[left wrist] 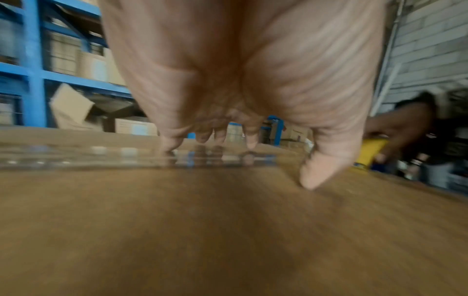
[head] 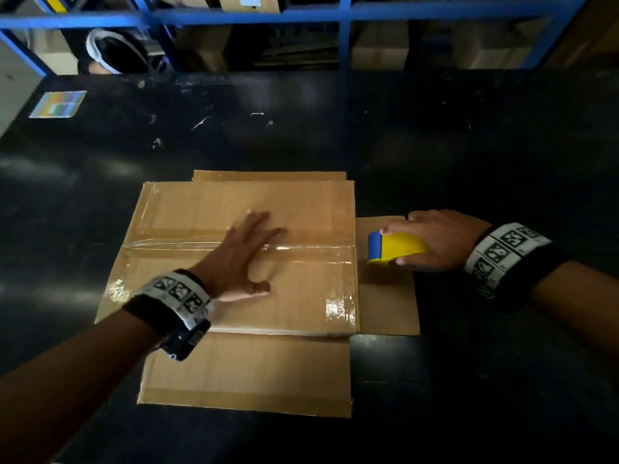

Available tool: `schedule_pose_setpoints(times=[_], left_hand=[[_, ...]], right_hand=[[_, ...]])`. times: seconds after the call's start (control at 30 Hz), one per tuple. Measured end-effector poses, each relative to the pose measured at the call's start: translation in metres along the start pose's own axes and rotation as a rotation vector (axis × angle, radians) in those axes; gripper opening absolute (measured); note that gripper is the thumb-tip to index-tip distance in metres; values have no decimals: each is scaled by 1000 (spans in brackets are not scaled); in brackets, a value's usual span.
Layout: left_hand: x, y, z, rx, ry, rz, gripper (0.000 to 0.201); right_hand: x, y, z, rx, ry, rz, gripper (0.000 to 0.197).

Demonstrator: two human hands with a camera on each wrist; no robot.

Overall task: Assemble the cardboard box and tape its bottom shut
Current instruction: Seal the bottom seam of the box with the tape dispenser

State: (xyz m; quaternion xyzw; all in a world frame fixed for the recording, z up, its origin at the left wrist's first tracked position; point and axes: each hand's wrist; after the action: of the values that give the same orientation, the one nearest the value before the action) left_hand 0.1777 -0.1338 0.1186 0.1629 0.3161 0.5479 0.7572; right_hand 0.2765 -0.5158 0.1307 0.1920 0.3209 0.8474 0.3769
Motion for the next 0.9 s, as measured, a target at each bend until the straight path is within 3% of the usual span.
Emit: schedule_pose_setpoints(times=[0.13,0.4,0.57,0.77,0.9], left_hand=[[-44,-20,-19,32,-155,-177,106],[-86,-54,-25,-6,-356,-240,100],[-110,-72,0,23,-522,-261,76],[-126,-87,16,113,-721,-251,67],[-137,-86,19,170,-672,-245,60]], right_hand=[[6,-13,10,4,13,23,59],[-1,-36,7,25,-216,56,42],[-5,-37,-23,144,-230,-114,43],[-13,-2,-84,-119,-637,-199,44],[21,33,-111,-430,-948,-210,56]])
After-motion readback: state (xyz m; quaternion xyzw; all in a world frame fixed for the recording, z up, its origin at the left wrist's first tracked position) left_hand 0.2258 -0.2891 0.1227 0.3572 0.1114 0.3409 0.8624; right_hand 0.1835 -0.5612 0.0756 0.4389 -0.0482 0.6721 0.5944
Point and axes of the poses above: each hand's wrist, its own y-axis away from the middle knuckle, its own z-axis out of the back of the hand, x = y × z, and after that the axes turned 15 degrees about x, right-handed
